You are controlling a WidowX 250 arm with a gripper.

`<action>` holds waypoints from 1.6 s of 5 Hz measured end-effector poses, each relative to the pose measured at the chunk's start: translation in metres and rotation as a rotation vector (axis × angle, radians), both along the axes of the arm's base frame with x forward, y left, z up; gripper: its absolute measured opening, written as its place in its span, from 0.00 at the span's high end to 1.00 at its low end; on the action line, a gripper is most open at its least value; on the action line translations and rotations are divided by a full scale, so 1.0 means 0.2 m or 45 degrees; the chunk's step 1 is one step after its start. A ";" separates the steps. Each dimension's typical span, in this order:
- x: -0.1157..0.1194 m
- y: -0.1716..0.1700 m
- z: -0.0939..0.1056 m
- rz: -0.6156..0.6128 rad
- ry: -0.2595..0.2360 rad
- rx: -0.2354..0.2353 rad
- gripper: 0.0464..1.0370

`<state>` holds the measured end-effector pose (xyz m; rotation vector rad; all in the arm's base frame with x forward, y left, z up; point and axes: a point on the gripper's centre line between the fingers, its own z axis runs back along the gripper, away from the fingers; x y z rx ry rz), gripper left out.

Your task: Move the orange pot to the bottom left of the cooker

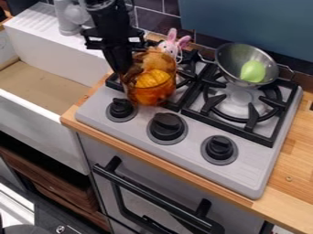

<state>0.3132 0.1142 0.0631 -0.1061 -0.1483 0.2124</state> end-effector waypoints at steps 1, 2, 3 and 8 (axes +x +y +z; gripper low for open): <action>0.00 0.01 -0.01 0.015 -0.005 0.024 0.97; -0.01 0.02 -0.01 0.012 0.022 0.047 0.83; -0.01 0.02 0.02 0.027 0.053 0.033 0.59; 0.03 -0.03 0.14 0.110 0.108 -0.007 0.04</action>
